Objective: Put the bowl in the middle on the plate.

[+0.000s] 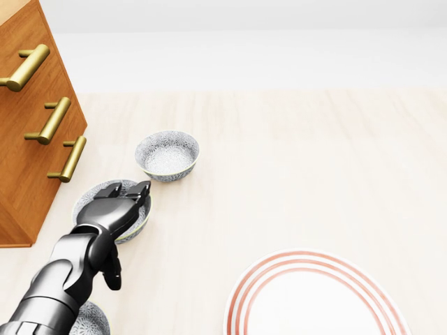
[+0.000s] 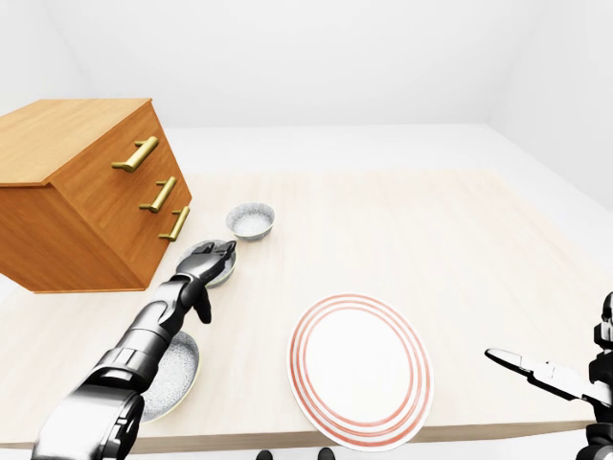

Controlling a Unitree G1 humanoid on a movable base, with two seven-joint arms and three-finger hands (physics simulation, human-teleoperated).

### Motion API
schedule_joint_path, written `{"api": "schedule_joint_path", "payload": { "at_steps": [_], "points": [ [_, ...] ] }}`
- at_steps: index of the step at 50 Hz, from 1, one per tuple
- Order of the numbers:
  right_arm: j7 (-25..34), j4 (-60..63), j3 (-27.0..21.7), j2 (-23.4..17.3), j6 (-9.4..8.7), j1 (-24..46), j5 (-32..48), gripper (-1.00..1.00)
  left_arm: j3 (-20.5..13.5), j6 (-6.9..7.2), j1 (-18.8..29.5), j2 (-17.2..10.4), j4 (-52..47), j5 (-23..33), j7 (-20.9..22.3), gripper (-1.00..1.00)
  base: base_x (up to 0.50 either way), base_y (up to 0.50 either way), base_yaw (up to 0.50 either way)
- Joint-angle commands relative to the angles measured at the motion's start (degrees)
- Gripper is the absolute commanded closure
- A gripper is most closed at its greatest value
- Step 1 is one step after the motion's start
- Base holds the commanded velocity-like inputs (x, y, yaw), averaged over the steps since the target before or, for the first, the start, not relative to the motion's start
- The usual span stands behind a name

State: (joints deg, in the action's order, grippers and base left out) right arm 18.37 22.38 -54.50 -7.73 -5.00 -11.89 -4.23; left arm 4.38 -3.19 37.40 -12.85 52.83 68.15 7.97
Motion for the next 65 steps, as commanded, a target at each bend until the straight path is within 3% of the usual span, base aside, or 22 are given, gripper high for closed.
{"api": "schedule_joint_path", "payload": {
  "at_steps": [1,23,46,59,61,62,63,64,65],
  "points": [
    [-0.16,-0.23,0.03,-0.17,0.0,0.12,-0.01,-1.0,-0.19,0.34,-0.18,-0.35,-0.76,0.93,1.21,-1.0,0.0,0.0,0.0],
    [-0.42,-0.91,0.09,-0.44,0.0,0.19,0.08,-1.0,-0.39,0.47,-0.17,-0.27,-0.7,0.9,2.12,-1.0,0.0,0.0,0.0],
    [-0.73,-1.75,0.4,-0.69,0.0,0.17,0.57,-1.0,-1.92,1.65,-4.68,-1.77,-13.05,3.18,10.65,-1.0,0.0,0.0,0.0],
    [-0.81,-1.84,0.52,-0.85,0.0,0.25,0.65,-1.0,-1.91,1.45,-4.76,-1.16,-12.15,3.58,10.14,-1.0,0.0,0.0,0.0],
    [-0.87,-2.32,0.66,-0.83,0.0,0.32,0.76,-1.0,-1.83,1.19,-4.74,-0.96,-11.68,3.49,9.27,-0.55,0.0,0.0,0.0],
    [-0.88,-2.38,0.73,-0.85,0.0,0.33,0.78,-1.0,-1.82,0.9,-4.43,-0.86,-11.07,3.35,8.43,0.17,0.0,0.0,0.0],
    [-0.88,-2.38,0.74,-0.86,0.0,0.32,0.78,-1.0,-1.8,0.88,-4.37,-0.87,-10.96,3.33,8.34,0.17,0.0,0.0,0.0],
    [-0.9,-2.37,0.73,-0.88,0.0,0.33,0.76,-1.0,-1.71,0.73,-4.35,-0.79,-10.55,3.32,7.83,1.0,0.0,0.0,0.0],
    [-0.91,-2.31,0.73,-0.88,0.0,0.31,0.74,-1.0,-1.62,0.66,-4.4,-0.79,-10.3,3.34,7.59,1.0,0.0,0.0,0.0]
  ]
}}
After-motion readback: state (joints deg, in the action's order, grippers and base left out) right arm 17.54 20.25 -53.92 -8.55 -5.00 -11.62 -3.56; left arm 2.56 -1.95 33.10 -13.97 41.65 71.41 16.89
